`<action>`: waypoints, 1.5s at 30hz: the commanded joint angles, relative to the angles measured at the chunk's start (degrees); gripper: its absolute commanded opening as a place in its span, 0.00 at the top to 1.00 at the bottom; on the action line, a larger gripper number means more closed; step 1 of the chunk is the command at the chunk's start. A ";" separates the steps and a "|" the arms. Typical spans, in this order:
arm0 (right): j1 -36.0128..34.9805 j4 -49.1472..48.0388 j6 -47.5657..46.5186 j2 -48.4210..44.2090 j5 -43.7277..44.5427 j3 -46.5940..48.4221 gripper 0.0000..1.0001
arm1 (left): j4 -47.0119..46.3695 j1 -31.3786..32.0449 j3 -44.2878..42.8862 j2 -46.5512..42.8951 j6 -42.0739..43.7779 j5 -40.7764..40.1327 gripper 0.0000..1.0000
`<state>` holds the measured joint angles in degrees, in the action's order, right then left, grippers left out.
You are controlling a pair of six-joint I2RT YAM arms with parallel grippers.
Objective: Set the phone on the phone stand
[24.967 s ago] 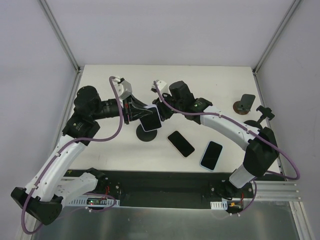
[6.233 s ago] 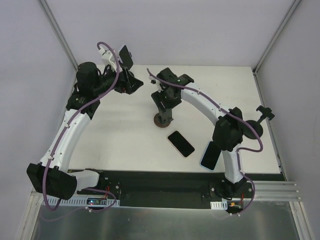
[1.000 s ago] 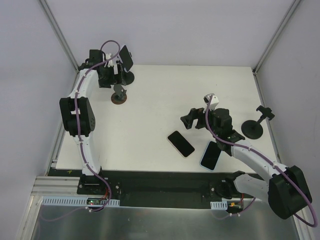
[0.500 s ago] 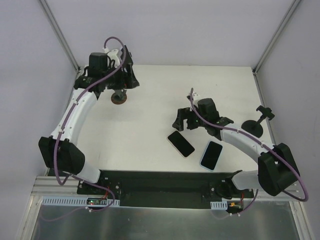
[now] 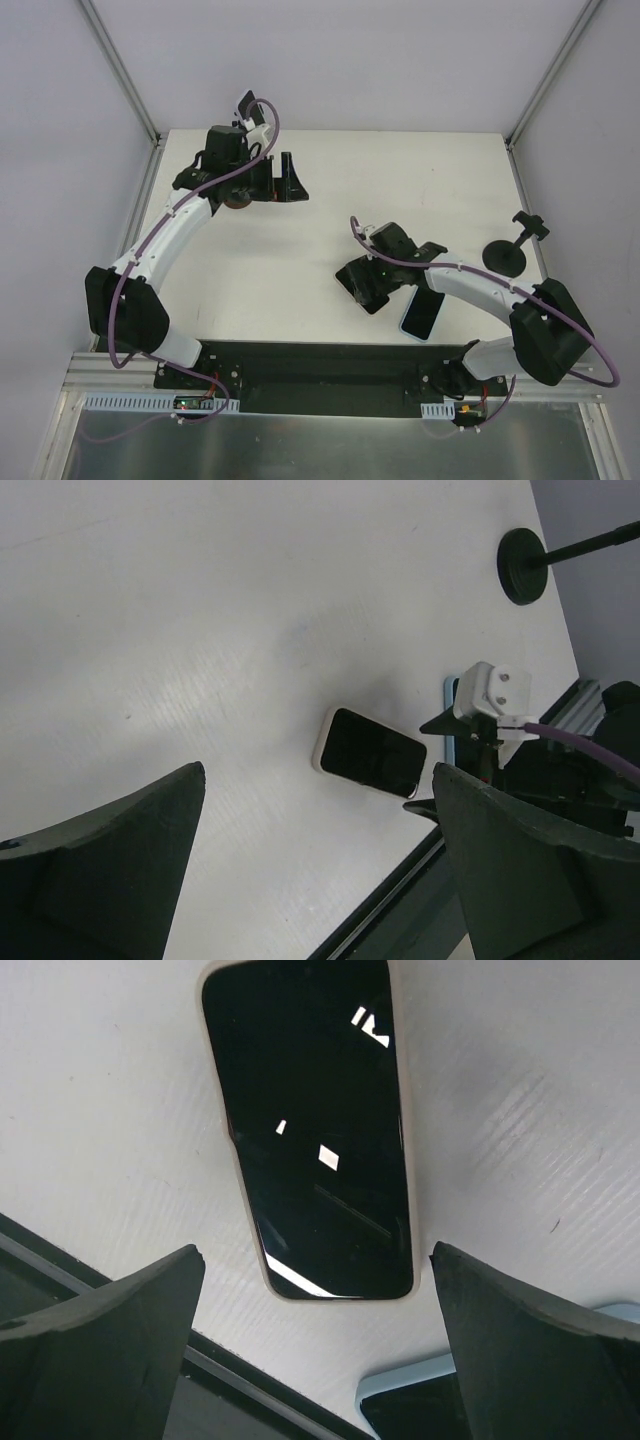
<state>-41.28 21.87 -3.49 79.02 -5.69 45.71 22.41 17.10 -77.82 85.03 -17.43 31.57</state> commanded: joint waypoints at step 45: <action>-10.40 1.95 -2.49 16.08 16.77 7.37 0.75 | -5.80 0.65 1.53 -1.36 -1.11 5.96 0.09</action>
<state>-51.64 26.57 -6.04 94.17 8.54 55.70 18.24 17.58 -76.51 83.42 -18.70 35.68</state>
